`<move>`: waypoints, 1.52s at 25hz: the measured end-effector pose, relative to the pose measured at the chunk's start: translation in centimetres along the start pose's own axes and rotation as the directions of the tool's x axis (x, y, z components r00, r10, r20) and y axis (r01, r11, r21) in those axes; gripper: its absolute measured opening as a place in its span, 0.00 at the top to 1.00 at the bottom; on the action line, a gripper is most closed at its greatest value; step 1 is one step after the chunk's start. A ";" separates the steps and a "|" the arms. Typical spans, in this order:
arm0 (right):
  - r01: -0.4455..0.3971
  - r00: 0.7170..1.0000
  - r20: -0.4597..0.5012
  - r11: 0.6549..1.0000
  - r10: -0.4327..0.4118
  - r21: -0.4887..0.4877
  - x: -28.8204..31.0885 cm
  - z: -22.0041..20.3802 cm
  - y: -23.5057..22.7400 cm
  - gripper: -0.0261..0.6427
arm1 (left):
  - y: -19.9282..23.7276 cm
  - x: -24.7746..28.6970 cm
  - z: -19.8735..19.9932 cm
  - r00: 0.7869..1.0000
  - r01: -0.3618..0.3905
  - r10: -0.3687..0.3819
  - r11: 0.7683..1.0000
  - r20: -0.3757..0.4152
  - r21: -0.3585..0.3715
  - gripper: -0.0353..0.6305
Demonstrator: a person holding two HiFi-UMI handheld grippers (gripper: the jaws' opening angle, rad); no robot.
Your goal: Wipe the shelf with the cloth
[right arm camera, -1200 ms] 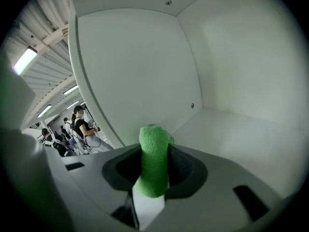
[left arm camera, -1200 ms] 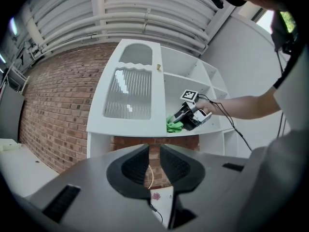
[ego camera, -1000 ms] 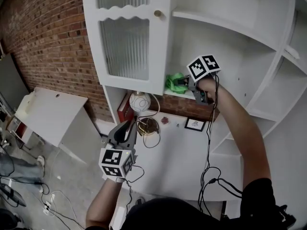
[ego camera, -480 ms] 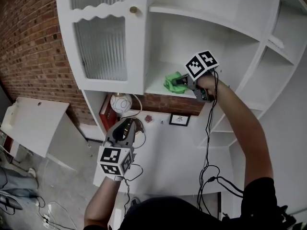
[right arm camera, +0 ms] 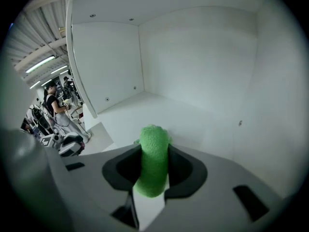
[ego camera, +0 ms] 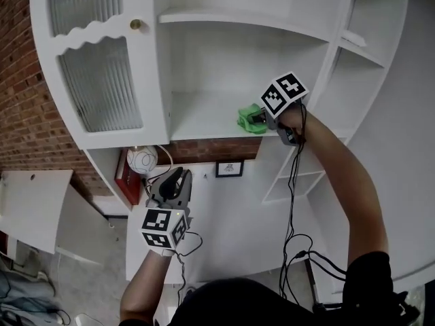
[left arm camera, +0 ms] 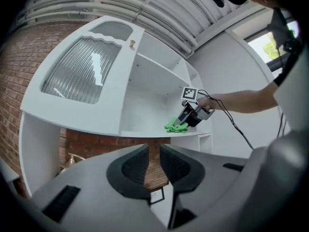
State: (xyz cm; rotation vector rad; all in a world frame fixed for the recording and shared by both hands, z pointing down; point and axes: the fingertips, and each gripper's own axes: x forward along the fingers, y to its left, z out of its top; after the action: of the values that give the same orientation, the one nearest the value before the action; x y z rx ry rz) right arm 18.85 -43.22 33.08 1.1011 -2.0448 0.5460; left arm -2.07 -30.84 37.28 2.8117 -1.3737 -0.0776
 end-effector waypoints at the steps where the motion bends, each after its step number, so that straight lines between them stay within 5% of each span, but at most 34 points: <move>1: 0.023 1.000 -0.005 1.000 -0.023 0.002 -0.4 -0.4 -0.5 0.79 | -0.3 0.3 0.1 1.000 0.014 -0.014 1.000 0.003 -0.002 0.84; 12: 0.268 0.962 -0.060 0.964 -0.268 -0.008 -3.1 -3.4 -4.6 0.79 | -1.8 2.1 0.2 0.993 0.121 -0.121 0.993 0.016 -0.014 0.84; 21: 0.506 0.844 -0.106 0.846 -0.525 -0.168 -4.7 -4.9 -6.8 0.79 | -1.9 2.7 0.3 0.986 0.169 -0.168 0.986 0.020 -0.014 0.84; 29: 0.637 0.692 -0.119 0.679 -0.712 -0.364 -5.5 -6.6 -8.0 0.79 | -2.4 3.1 0.3 0.979 0.204 -0.204 0.979 0.022 -0.017 0.84; 34: 0.663 0.629 -0.100 0.598 -0.771 -0.450 -5.6 -6.8 -8.0 0.79 | -3.0 3.4 0.2 0.975 0.220 -0.220 0.975 0.022 -0.021 0.84; 38: 0.661 0.518 -0.048 0.434 -0.854 -0.612 -5.7 -6.6 -7.7 0.79 | -3.5 3.4 0.0 0.975 0.223 -0.223 0.974 0.022 -0.030 0.84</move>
State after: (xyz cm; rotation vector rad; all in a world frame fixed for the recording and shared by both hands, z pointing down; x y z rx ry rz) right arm 30.06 -40.05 33.06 1.3150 -1.0288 -0.2988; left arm 2.74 -31.36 37.03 2.9325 -1.0431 -0.1269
